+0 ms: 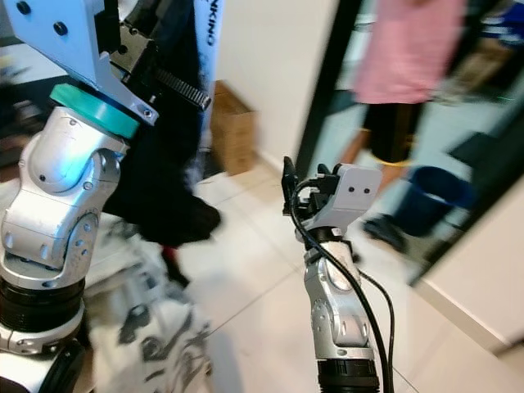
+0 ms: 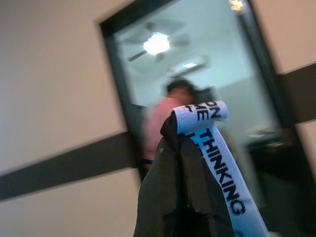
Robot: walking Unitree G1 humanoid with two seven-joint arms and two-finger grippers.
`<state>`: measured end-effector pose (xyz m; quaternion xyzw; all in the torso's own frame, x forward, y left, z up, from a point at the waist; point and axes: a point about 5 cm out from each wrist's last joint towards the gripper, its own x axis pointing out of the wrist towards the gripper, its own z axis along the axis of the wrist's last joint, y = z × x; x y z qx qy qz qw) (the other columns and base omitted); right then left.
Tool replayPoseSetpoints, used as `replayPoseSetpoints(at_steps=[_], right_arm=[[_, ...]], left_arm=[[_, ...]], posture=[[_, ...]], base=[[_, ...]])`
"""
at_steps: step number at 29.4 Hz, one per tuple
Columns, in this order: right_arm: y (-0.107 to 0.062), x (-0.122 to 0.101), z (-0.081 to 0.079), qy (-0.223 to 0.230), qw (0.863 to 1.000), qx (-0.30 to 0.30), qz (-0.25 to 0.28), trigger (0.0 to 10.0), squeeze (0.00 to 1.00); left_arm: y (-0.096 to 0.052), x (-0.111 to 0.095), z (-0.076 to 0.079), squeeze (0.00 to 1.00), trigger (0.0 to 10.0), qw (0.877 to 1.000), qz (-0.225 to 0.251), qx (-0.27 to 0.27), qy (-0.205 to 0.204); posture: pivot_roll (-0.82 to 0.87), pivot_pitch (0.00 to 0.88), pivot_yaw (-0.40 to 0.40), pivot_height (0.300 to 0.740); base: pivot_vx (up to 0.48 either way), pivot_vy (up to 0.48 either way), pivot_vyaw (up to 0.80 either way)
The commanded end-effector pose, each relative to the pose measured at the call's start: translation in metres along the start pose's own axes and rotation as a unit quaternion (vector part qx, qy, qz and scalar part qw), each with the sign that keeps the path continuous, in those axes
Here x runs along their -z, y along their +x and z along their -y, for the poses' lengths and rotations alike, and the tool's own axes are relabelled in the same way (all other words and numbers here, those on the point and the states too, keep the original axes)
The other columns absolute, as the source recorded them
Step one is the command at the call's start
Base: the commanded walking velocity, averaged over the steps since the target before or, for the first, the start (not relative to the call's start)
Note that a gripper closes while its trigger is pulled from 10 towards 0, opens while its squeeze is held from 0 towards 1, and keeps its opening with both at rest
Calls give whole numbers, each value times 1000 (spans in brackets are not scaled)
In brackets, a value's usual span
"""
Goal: Hang hanger
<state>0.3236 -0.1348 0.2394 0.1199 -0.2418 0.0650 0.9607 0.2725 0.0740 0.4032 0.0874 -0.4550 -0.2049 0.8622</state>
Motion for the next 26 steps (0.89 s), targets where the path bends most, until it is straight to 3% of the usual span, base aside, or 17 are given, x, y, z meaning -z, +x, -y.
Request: replayPoseSetpoints(at_steps=[1,5,11,18,19,20,21,23,24,25,26], right_arm=[[-3,3,1,-1,1000,5,-8,10000,0],[-4,4,2,-2,1000,9,-10,10000,0],[-4,6,3,-17,1000,10,-12,10000,0],[-7,9,0,-45,999,2,-14,10000,0],[-9,10,1,-58,998,0,-16,10000,0],[-13,13,2,-75,997,-3,-21,10000,0],[-13,13,2,-75,997,-3,-21,10000,0],[-23,20,9,-100,994,-2,-38,10000,0],[-23,20,9,-100,994,-2,-38,10000,0],[-31,26,14,-114,992,1,-53,10000,0],[-31,26,14,-114,992,1,-53,10000,0]], left_arm=[[-3,15,3,0,10000,998,-41,0,-37],[-4,27,5,0,10000,995,-67,3,-79],[-9,49,12,0,10000,987,-127,22,-98],[-19,73,14,0,10000,975,-208,17,-79],[-24,82,14,0,10000,969,-233,16,-78],[-43,95,12,0,10000,961,-265,20,-73],[-43,95,12,0,10000,961,-265,20,-73],[-81,114,17,0,10000,948,-311,39,-61],[-81,114,17,0,10000,948,-311,39,-61],[-101,122,23,0,10000,940,-334,45,-62],[-101,122,23,0,10000,940,-334,45,-62]], posture=[[-59,103,39,740],[-59,103,39,740],[-60,104,39,740],[-71,106,46,740],[-71,106,46,740],[-83,111,47,740],[-83,111,47,740],[-90,114,47,740],[-90,114,47,740],[-95,117,48,740],[-95,117,48,740]], base=[[0,0,-788],[0,0,-786],[0,0,-781],[0,0,-783],[0,0,-781],[0,0,-781],[0,0,-781],[0,0,-781],[0,0,-781],[0,0,-781],[0,0,-781]])
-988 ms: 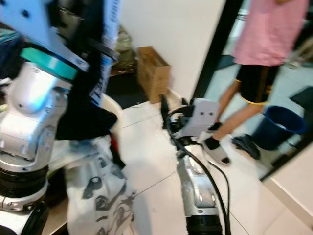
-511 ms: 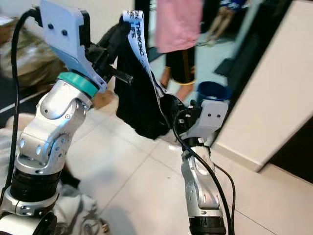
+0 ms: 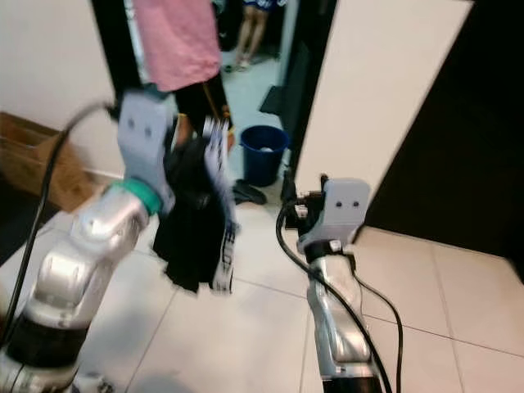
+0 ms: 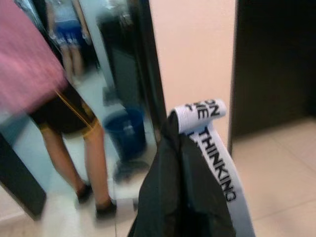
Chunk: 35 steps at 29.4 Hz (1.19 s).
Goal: Hang hanger
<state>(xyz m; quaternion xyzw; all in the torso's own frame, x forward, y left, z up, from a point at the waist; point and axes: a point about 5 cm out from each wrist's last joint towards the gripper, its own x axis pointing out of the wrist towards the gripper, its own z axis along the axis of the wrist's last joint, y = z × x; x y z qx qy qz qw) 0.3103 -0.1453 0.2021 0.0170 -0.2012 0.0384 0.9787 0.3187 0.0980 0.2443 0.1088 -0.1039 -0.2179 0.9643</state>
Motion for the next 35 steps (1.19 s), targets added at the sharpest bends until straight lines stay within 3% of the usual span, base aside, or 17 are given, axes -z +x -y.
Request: replayPoseSetpoints(at_steps=[1,3,9,35], right_arm=[[-1,3,-1,-10,1000,-6,-5,10000,0],[-16,16,7,-38,999,-4,-34,10000,0],[-36,27,15,-62,996,1,-65,10000,0],[-42,23,8,-78,995,-11,-56,10000,0]], left_arm=[[0,-8,4,0,10000,1000,19,12,12],[-16,22,10,0,10000,1000,-24,7,-10],[-35,48,7,0,10000,997,-60,-11,-48],[-40,48,23,0,10000,997,-35,55,-52]], posture=[[-95,117,48,740],[-111,127,50,740],[-123,131,51,740],[-162,120,56,740]], base=[[0,0,-781],[0,0,-781],[0,0,-781],[0,0,-782]])
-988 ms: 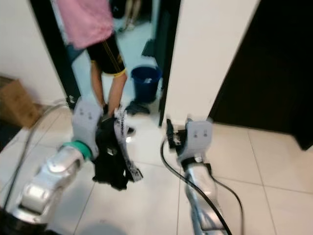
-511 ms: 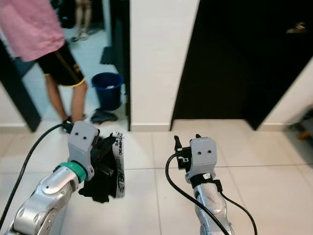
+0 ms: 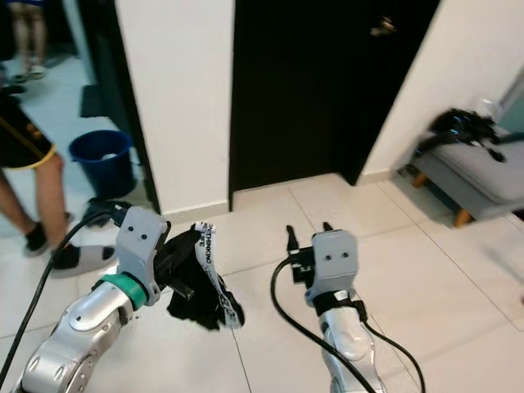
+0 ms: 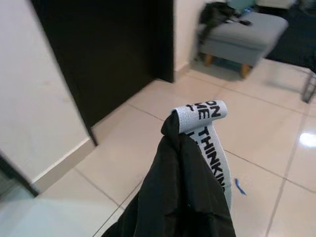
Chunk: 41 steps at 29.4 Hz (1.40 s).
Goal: Hang hanger
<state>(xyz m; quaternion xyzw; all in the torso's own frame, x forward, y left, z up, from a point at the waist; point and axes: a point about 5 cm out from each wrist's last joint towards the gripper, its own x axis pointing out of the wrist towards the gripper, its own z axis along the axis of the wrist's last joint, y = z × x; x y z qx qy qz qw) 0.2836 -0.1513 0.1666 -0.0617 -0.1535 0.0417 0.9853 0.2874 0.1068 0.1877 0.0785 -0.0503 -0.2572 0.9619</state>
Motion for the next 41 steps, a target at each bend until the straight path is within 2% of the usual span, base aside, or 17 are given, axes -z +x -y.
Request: replayPoseSetpoints(at_steps=[1,6,12,13,20,29,41], right_arm=[[-3,1,3,-3,1000,7,-5,10000,0],[-2,0,2,-2,1000,8,-3,10000,0],[-2,-1,1,1,1000,8,-2,10000,0],[-2,-1,0,2,1000,7,-1,10000,0],[0,-2,-2,3,1000,5,0,10000,0],[3,-5,-4,7,1000,3,6,10000,0],[7,-8,-8,12,1000,-2,13,10000,0]], left_arm=[[1,1,3,0,10000,1000,5,14,-6],[2,-3,1,0,10000,1000,16,19,-2],[4,-6,-6,0,10000,999,20,-9,-35],[4,-8,-10,0,10000,999,18,-28,-41],[6,-13,-15,0,10000,998,31,-46,-38],[9,-21,-15,0,10000,997,52,-39,-46],[12,-19,-19,0,10000,997,48,-52,-42]], posture=[[-162,120,56,740],[-161,123,58,740],[-159,126,60,740],[-156,127,59,740],[-151,127,55,740],[-150,125,55,740],[-147,123,54,740]], base=[[0,0,-781],[0,0,-784],[0,0,-783],[0,0,-781],[0,0,-781],[0,0,-784],[0,0,-781]])
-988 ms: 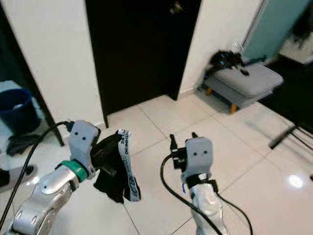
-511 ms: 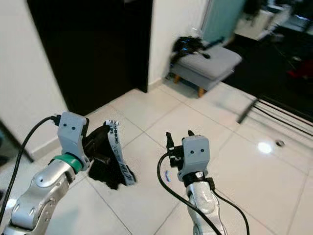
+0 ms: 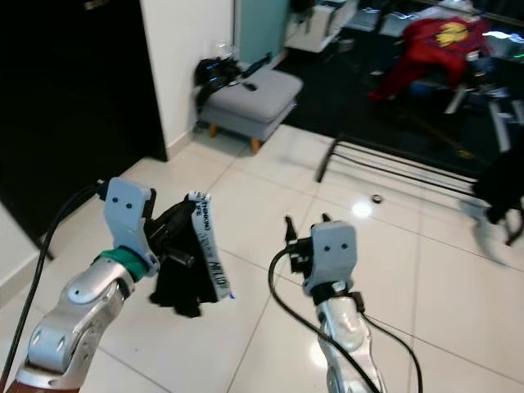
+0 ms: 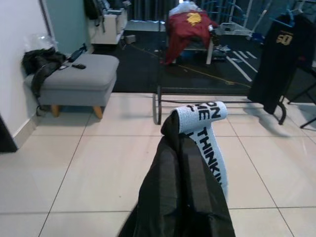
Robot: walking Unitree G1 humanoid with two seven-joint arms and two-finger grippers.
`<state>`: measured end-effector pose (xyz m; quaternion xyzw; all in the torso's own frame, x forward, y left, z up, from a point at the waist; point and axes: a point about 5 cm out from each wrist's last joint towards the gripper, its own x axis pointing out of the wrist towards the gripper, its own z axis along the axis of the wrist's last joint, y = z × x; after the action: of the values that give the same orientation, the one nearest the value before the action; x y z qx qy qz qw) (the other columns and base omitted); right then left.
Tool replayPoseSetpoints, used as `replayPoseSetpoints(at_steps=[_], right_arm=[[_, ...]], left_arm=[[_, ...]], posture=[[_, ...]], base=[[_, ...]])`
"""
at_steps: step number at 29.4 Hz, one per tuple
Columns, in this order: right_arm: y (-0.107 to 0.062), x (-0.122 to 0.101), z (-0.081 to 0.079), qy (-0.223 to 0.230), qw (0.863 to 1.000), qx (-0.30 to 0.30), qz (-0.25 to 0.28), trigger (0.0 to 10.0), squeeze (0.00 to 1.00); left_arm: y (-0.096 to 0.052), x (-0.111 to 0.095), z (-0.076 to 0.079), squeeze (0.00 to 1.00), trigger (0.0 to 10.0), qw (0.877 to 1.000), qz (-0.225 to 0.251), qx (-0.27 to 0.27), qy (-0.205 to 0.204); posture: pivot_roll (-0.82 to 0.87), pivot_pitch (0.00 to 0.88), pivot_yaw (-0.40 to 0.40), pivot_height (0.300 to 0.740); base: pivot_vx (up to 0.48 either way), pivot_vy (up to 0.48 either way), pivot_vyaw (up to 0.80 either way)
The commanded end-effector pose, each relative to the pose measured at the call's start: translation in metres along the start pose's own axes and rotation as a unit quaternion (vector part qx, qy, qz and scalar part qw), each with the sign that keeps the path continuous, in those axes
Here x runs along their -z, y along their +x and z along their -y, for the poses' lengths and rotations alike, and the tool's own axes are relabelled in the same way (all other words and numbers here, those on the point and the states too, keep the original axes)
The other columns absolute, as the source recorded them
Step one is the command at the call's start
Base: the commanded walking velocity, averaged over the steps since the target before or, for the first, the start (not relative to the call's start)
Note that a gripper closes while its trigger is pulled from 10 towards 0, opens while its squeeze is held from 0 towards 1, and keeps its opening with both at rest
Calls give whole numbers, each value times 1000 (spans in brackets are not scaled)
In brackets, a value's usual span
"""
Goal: Hang hanger
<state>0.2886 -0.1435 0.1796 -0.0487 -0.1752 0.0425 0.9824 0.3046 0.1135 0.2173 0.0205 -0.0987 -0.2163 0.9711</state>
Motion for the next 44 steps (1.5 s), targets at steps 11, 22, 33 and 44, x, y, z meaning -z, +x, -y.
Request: replayPoseSetpoints(at_steps=[11,22,33,44], right_arm=[[6,11,-21,18,999,-43,-13,10000,0],[-61,128,-16,-28,966,-54,-250,10000,0],[-96,160,-2,-39,943,-37,-329,10000,0],[-91,165,-15,-33,944,-66,-323,10000,0]], left_arm=[[-8,15,-9,0,10000,999,-21,-28,28],[-70,158,9,0,10000,960,-252,-75,95],[-97,195,-10,0,10000,937,-320,-124,69],[-105,206,-10,0,10000,933,-312,-138,114]], posture=[[-128,115,38,740],[-108,85,8,740],[-126,25,-6,740],[-119,0,-20,740]], base=[[0,0,-782],[0,0,-784],[0,0,-781],[388,0,-212]])
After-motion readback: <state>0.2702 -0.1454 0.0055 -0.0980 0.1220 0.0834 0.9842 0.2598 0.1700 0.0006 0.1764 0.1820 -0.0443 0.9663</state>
